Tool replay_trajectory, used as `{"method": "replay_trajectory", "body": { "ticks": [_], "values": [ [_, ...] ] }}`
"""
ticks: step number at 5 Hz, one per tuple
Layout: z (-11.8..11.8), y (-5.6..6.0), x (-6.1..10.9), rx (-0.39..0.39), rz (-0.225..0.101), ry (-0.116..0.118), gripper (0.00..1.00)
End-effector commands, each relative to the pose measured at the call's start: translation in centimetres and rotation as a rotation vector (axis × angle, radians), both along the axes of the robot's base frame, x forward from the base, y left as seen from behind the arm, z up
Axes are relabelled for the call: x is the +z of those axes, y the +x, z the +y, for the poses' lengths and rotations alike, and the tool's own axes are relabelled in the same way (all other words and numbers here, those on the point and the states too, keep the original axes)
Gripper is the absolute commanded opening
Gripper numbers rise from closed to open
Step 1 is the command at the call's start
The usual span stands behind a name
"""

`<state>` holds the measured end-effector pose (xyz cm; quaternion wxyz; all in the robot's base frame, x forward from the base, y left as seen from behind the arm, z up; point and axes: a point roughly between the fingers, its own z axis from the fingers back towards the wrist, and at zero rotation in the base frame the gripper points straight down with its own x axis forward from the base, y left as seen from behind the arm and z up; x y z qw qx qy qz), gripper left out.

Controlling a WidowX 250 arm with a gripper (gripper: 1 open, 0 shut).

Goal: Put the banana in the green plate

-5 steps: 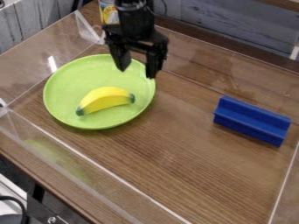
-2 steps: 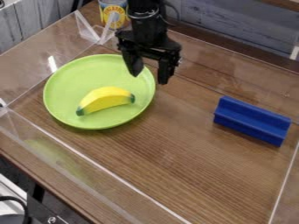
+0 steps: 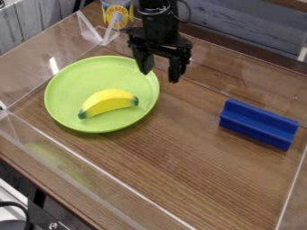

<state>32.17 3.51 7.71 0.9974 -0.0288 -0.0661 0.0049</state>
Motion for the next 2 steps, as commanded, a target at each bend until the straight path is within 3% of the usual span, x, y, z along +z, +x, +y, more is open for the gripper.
{"method": "replay_trajectory", "body": {
  "ticks": [1,2],
  "values": [
    [-0.3,1.54,1.35,0.008,-0.065,0.009,1.0],
    [0.49,2.44,0.95,0.088,-0.071,0.013,1.0]
  ]
}}
